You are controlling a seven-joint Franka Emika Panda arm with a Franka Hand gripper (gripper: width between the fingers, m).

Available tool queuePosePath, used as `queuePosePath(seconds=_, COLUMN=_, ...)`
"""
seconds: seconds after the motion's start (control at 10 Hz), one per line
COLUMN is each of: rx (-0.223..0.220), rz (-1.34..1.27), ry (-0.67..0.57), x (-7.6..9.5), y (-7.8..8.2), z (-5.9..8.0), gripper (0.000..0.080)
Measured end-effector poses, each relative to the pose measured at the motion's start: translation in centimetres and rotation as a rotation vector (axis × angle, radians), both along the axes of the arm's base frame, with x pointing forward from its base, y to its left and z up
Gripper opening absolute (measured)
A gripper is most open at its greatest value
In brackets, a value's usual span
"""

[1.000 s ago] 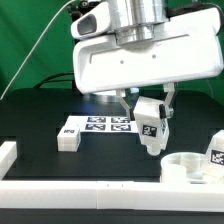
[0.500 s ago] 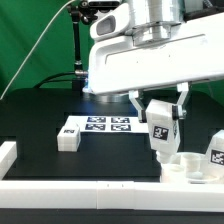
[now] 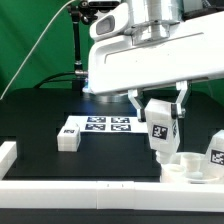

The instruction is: Assemble stool

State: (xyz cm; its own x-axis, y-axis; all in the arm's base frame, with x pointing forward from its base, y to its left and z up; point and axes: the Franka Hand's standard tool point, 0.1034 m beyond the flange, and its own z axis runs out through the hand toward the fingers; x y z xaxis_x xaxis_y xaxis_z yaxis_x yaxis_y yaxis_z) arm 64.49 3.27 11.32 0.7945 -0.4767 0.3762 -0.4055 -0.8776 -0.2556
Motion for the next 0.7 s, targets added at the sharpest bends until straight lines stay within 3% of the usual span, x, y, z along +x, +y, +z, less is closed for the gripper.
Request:
queuePosePath(seconds=0.2, rx=-0.047, rz=0.038, ry=-0.097, x=0.3, y=1.1, z=0.5, gripper=0.0330)
queuePosePath(seconds=0.5, rx=-0.043, rz=0.039, ry=-0.084, x=0.2, y=1.1, z=0.2, gripper=0.0330)
queuePosePath(seconds=0.7, rx=-0.050, rz=0.037, ry=-0.103, x=-0.5, y=1.9, z=-0.1, gripper=0.0330)
